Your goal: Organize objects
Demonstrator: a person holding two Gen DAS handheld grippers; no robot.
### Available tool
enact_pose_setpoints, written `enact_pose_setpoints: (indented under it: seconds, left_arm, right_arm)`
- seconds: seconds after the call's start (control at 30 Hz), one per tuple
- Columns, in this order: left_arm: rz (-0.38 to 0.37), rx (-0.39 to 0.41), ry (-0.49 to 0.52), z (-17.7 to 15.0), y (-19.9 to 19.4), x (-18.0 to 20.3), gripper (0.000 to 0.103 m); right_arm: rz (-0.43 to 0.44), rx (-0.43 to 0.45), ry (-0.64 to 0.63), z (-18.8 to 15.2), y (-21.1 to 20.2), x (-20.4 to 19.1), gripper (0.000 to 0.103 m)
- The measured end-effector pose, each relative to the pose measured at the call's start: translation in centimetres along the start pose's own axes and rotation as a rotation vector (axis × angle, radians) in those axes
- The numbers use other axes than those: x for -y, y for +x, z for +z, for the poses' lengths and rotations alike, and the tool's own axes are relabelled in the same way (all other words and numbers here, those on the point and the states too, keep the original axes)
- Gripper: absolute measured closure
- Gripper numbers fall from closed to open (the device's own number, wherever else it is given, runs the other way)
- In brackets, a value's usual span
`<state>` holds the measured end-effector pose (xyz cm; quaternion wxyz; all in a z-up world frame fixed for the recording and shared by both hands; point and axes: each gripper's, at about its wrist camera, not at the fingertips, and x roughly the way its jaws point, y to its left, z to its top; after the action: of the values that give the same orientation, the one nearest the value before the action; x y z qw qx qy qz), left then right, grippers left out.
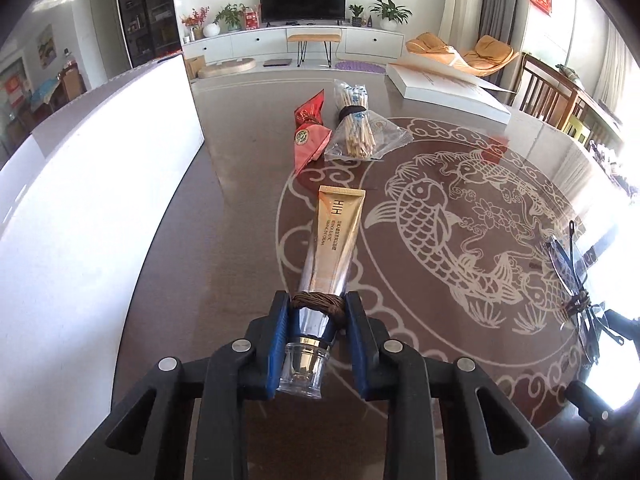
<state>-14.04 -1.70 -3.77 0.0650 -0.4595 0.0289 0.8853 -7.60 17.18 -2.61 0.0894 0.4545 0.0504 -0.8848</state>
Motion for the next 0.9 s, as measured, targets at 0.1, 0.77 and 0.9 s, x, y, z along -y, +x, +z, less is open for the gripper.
enact_pose_setpoints:
  seconds: [0.1,0.77,0.9]
  left_arm:
    - [-0.018,-0.038,0.017,-3.8,-2.9,0.6,0.076]
    - [0.03,-0.067,-0.016,-8.0,-4.3,1.1,0.0]
    - [0.03,-0.065,-0.018,-8.0,-4.3,1.1,0.0]
  right_arm:
    - [0.0,0.0,0.0,0.0,0.0,0.0,0.0]
    - [0.0,0.0,0.0,0.0,0.0,0.0,0.0]
    - [0.0,0.0,0.0,0.0,0.0,0.0,0.0]
